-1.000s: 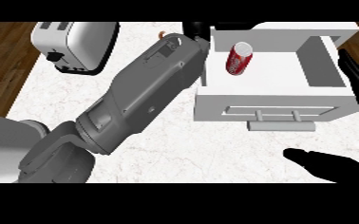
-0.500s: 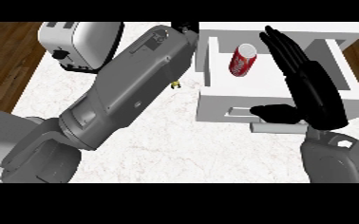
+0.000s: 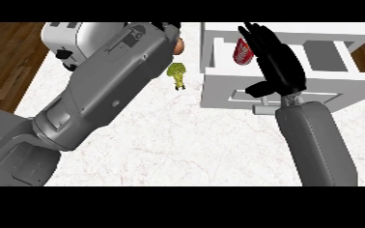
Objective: Pick up the can, place it into the drawer and close the drawer
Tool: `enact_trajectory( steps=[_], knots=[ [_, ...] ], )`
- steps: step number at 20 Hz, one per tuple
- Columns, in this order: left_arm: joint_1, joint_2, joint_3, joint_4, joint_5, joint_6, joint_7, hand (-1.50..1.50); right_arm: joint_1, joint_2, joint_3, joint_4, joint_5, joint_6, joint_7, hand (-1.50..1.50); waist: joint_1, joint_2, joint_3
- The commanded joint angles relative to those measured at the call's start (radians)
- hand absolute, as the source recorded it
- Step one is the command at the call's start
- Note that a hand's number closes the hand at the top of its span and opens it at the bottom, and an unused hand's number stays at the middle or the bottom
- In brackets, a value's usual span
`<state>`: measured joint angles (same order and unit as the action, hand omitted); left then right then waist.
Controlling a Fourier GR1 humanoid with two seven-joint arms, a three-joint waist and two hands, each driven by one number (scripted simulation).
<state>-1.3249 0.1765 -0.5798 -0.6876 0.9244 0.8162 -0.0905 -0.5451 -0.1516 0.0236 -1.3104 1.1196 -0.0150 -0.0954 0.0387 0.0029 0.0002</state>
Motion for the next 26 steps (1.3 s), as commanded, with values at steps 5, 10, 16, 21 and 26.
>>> enact_trajectory(
  steps=[5,10,16,21,26],
  knots=[
    [0.079,0.062,-0.008,-0.13,-0.056,0.043,0.062,-1.5,-0.148,0.039,-0.024,0.408,0.114,-0.245,-0.014,-1.5,0.0,0.001,0.001],
    [0.13,0.102,-0.007,-0.214,-0.072,0.038,0.088,-1.5,-0.2,0.031,-0.061,0.589,0.163,-0.405,-0.021,-1.5,0.014,0.004,0.001],
    [0.153,0.169,0.016,-0.261,-0.08,-0.014,0.124,-1.5,-0.322,-0.003,-0.132,0.748,0.151,-0.488,-0.039,-1.5,0.022,0.012,0.001],
    [0.156,0.21,0.018,-0.339,-0.094,0.027,0.189,-1.5,-0.344,-0.016,-0.164,0.848,0.152,-0.603,-0.075,-1.5,0.029,0.009,0.002],
    [0.165,0.23,0.023,-0.343,-0.113,-0.008,0.182,-1.5,-0.449,-0.024,-0.189,0.957,0.18,-0.682,-0.032,-1.5,0.047,0.023,0.002]
  ],
)
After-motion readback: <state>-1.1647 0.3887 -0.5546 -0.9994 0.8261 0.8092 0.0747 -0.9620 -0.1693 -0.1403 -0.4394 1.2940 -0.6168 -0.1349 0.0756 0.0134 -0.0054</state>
